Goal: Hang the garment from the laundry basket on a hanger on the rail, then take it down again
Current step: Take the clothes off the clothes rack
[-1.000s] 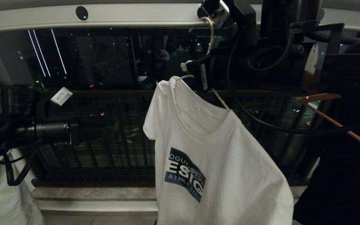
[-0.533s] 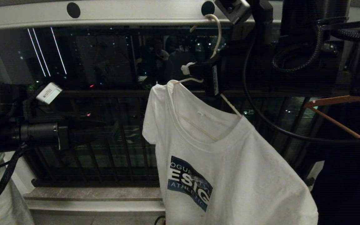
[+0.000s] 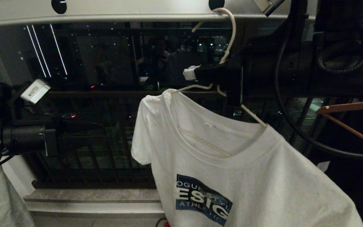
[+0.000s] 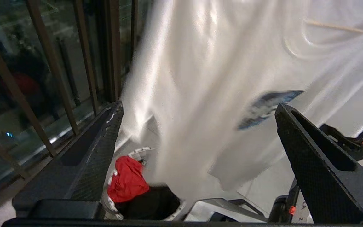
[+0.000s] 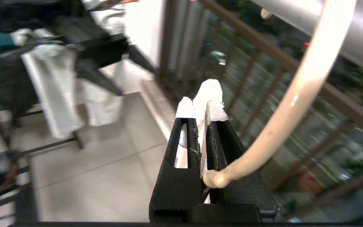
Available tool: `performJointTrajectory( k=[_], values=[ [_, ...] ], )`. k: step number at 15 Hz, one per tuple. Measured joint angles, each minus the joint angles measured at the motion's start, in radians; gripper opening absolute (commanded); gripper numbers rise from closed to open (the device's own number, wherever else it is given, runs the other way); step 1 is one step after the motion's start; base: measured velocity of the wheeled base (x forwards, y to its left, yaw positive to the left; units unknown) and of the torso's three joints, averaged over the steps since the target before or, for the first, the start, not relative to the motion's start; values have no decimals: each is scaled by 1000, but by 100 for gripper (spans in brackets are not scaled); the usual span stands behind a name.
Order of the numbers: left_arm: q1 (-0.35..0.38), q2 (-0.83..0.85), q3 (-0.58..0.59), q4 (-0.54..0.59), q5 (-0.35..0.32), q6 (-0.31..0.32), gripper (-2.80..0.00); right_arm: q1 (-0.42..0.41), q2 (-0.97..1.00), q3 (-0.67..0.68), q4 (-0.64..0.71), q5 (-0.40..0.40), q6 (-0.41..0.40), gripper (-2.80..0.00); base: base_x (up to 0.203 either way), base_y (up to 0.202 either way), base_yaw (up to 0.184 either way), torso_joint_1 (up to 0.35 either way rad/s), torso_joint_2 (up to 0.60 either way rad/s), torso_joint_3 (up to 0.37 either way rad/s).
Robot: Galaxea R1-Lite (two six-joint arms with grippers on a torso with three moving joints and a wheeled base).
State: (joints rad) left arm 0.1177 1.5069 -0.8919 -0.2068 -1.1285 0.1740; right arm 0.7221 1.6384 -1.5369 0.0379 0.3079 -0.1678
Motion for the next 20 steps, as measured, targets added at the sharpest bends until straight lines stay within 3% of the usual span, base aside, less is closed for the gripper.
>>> performJointTrajectory(
  k=[3,12,20],
  values=[
    [-37,14,-12,-12,0,5,0,2,-23,15,0,46,8,-280,0,0,0,0,0,0],
    [-77,241,-69,-166,-69,112,0,15,-31,20,-5,52,8,-280,0,0,0,0,0,0],
    [-189,416,-149,-210,-92,112,0,14,-30,22,-7,50,8,-280,0,0,0,0,0,0]
  ],
)
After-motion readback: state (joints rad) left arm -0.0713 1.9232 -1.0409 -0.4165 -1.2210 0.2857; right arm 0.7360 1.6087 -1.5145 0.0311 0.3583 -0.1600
